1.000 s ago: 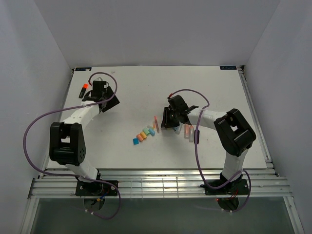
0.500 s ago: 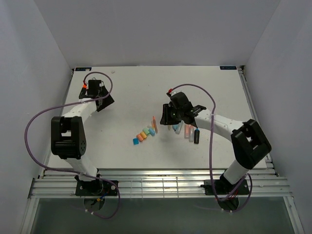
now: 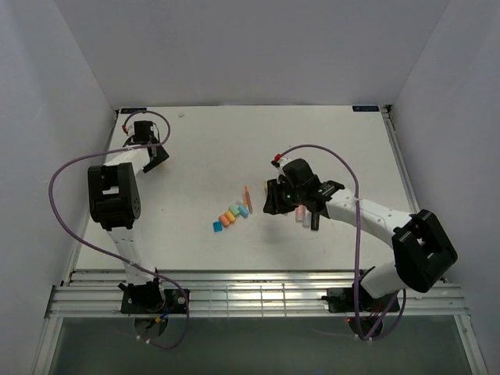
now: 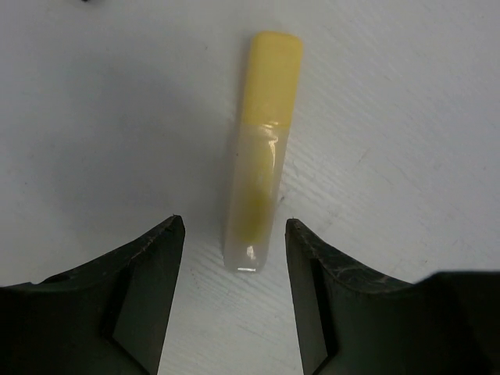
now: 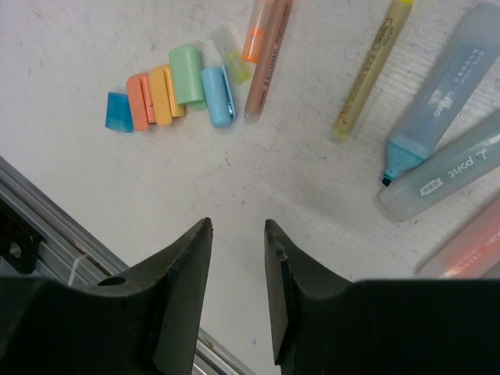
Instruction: Open the pen caps
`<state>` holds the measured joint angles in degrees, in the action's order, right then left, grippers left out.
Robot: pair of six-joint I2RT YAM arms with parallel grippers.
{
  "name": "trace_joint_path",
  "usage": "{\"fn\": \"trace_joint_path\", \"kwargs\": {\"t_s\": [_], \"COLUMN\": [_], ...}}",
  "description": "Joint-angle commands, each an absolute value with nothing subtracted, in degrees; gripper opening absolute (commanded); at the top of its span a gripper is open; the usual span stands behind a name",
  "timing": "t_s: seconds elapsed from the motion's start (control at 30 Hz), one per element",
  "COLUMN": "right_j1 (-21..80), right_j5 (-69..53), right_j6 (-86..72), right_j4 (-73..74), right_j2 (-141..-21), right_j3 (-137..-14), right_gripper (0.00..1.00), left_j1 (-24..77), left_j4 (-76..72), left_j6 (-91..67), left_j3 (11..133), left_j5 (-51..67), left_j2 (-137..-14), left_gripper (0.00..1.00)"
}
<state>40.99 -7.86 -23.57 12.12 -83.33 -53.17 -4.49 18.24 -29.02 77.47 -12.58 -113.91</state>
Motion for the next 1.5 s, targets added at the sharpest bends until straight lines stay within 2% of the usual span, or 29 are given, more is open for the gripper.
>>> {"fn": "trace_joint_path", "kwargs": {"t_s": [0.0, 0.37, 0.5, 0.6, 0.63, 0.7, 0.73, 0.83, 1.1, 1.23, 1.47], "right_j1": [41.0, 41.0, 41.0, 40.9, 41.0, 41.0, 40.9, 40.9, 40.9, 41.0, 41.7], "right_j5": [-9.4, -11.3, -11.1, -10.9, -11.0, -10.8, -10.6, -9.1, -7.2, -12.6, -19.5], "right_j6": [-21.4, -21.9, -22.1, -22.8, -23.0, -23.6, -23.8, -24.1, -26.2, -27.2, -32.1], "right_j4": [11.4, 9.0, 8.7, 8.9, 9.0, 9.3, 9.6, 10.8, 15.7, 13.8, 5.8], "right_j2": [-80.6, -81.2, -80.0, -78.7, -77.9, -77.1, -76.2, -74.4, -66.5, -62.1, -62.7], "right_j3": [-51.4, -49.0, -48.7, -48.1, -47.9, -47.5, -47.4, -47.1, -46.9, -45.0, -44.0], "right_gripper": [0.40, 0.40, 0.40, 0.40, 0.40, 0.40, 0.40, 0.40, 0.40, 0.40, 0.46], "left_j1": [-4.5, -4.7, -4.5, -4.5, -4.5, -4.5, -4.5, -4.4, -3.1, -1.0, 8.2], "left_j4": [17.9, 18.4, 18.9, 19.5, 19.5, 19.6, 19.6, 19.1, 21.4, 21.6, 19.8], "left_j6": [-26.5, -23.0, -21.6, -21.6, -21.8, -22.5, -22.9, -24.3, -27.2, -30.6, -38.0], "left_j3": [82.8, 88.9, 90.2, 90.4, 89.9, 89.2, 88.4, 86.8, 79.2, 71.9, 59.2], "left_j5": [-14.9, -15.3, -14.7, -13.8, -13.4, -12.4, -12.0, -8.7, 3.9, 11.1, 12.4], "left_j2": [-115.6, -122.4, -123.9, -124.5, -124.5, -123.8, -123.1, -118.8, -99.5, -87.7, -70.3], "left_gripper": [0.65, 0.59, 0.48, 0.34, 0.26, 0.22, 0.14, 0.09, 0.07, 0.08, 0.10]}}
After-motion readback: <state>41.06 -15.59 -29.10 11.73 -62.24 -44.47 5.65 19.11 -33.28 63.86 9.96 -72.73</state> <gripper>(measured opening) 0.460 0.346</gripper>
